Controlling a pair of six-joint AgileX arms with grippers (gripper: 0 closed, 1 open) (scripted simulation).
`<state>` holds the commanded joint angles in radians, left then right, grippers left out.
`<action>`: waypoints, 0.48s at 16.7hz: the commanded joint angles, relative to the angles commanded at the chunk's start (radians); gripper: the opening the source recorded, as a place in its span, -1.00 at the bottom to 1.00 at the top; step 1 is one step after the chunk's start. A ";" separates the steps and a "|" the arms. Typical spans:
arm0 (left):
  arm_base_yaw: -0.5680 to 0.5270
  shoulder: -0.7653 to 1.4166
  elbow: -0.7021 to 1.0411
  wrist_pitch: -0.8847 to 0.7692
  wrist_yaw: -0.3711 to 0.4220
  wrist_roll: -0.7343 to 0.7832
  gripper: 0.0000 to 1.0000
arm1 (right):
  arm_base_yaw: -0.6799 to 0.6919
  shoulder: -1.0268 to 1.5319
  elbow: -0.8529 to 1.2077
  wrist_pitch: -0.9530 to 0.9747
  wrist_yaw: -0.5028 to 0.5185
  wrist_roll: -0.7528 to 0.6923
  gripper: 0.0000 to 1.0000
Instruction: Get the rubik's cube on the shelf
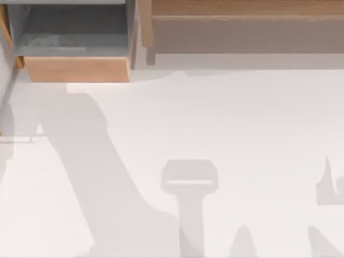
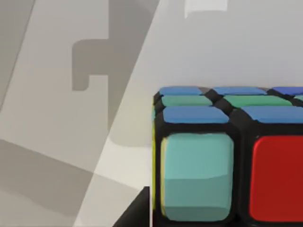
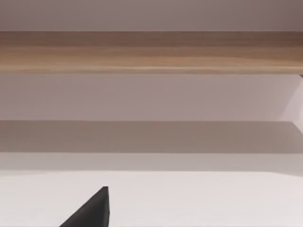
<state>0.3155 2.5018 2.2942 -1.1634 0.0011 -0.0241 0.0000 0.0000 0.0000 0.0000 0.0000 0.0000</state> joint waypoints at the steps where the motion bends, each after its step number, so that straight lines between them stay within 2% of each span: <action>1: 0.000 0.000 0.000 0.000 0.000 0.000 -0.06 | 0.000 0.000 0.000 0.000 0.000 0.000 1.00; 7: 0.000 0.000 0.000 0.000 0.000 0.000 -0.96 | 0.000 0.000 0.000 0.000 0.000 0.000 1.00; 8: 0.000 0.000 0.000 0.000 0.000 0.000 -1.00 | 0.000 0.000 0.000 0.000 0.000 0.000 1.00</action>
<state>0.3155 2.5018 2.2942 -1.1634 0.0011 -0.0241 0.0000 0.0000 0.0000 0.0000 0.0000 0.0000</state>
